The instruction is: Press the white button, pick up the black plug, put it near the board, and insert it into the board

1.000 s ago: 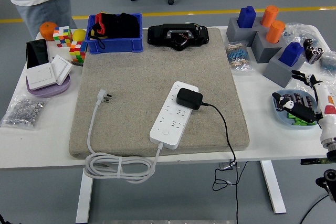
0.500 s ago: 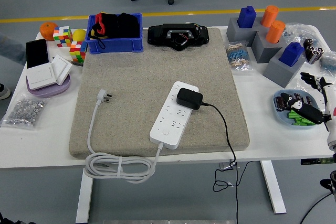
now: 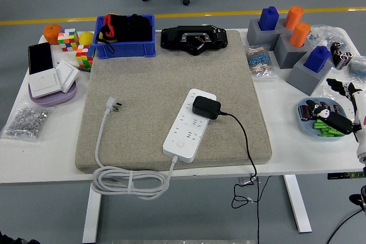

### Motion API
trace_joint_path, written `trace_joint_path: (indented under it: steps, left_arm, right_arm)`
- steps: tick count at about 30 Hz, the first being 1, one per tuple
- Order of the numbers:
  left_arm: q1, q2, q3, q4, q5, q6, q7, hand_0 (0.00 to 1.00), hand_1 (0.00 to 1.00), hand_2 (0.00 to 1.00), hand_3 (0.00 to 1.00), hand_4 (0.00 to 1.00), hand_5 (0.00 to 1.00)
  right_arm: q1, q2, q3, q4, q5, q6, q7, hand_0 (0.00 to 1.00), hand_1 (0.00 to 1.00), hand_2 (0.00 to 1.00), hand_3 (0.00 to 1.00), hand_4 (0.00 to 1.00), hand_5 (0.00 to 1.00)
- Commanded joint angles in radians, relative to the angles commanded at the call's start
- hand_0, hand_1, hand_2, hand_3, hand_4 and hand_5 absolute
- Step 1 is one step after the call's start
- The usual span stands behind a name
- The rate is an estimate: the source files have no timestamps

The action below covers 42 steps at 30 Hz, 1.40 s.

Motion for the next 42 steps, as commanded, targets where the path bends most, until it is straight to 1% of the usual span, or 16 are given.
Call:
trace_joint_path:
  steps: [4, 6, 12, 16, 19, 30, 36, 38, 42]
  left_arm:
    - [0.000, 0.004, 0.002, 0.000, -0.003, 0.001, -0.002, 0.693, 0.638, 0.615, 0.639, 0.561, 0.199]
    - [-0.001, 0.005, 0.006, 0.000, -0.007, 0.000, -0.003, 0.692, 0.638, 0.614, 0.640, 0.561, 0.200]
    - [-0.001, 0.002, 0.015, 0.000, -0.020, -0.001, -0.004, 0.693, 0.638, 0.615, 0.640, 0.560, 0.200]
    - [-0.004, -0.004, 0.012, 0.000, -0.020, 0.000, -0.004, 0.693, 0.638, 0.615, 0.640, 0.560, 0.200]
    - [-0.001, -0.010, 0.004, 0.000, -0.025, 0.004, -0.003, 0.692, 0.638, 0.615, 0.640, 0.560, 0.200]
    - [0.004, -0.027, 0.003, 0.000, -0.039, 0.009, 0.002, 0.691, 0.638, 0.615, 0.640, 0.561, 0.201]
    - [0.017, -0.032, -0.015, 0.000, -0.040, 0.014, 0.002, 0.691, 0.638, 0.615, 0.640, 0.562, 0.203]
    - [0.026, -0.035, -0.030, 0.000, -0.040, 0.019, 0.003, 0.691, 0.638, 0.615, 0.640, 0.562, 0.203]
    - [0.028, -0.038, -0.030, 0.000, -0.047, 0.021, 0.003, 0.693, 0.638, 0.615, 0.640, 0.562, 0.202]
  right_arm:
    - [-0.006, -0.001, 0.000, -0.001, 0.003, -0.001, 0.002, 0.830, 0.760, 0.719, 0.712, 0.967, 0.349]
    - [-0.009, -0.002, 0.003, 0.000, 0.004, -0.001, 0.002, 0.829, 0.760, 0.718, 0.713, 0.948, 0.330]
    - [-0.010, 0.000, 0.022, 0.006, 0.003, -0.001, 0.002, 0.824, 0.760, 0.717, 0.708, 0.942, 0.324]
    - [-0.009, 0.006, 0.048, 0.018, -0.001, 0.000, -0.002, 0.824, 0.760, 0.717, 0.708, 0.942, 0.324]
    - [-0.009, 0.019, 0.068, 0.027, -0.005, 0.000, -0.005, 0.823, 0.759, 0.716, 0.702, 0.933, 0.314]
    - [-0.001, 0.034, 0.088, 0.052, -0.003, 0.001, 0.000, 0.813, 0.755, 0.712, 0.693, 0.917, 0.298]
    - [-0.020, 0.038, 0.097, 0.060, -0.004, 0.002, -0.002, 0.811, 0.752, 0.711, 0.690, 0.910, 0.291]
    - [-0.031, 0.048, 0.107, 0.061, -0.005, 0.001, -0.003, 0.811, 0.752, 0.711, 0.690, 0.910, 0.291]
    - [-0.037, 0.054, 0.117, 0.061, -0.004, 0.002, -0.002, 0.806, 0.749, 0.710, 0.687, 0.905, 0.284]
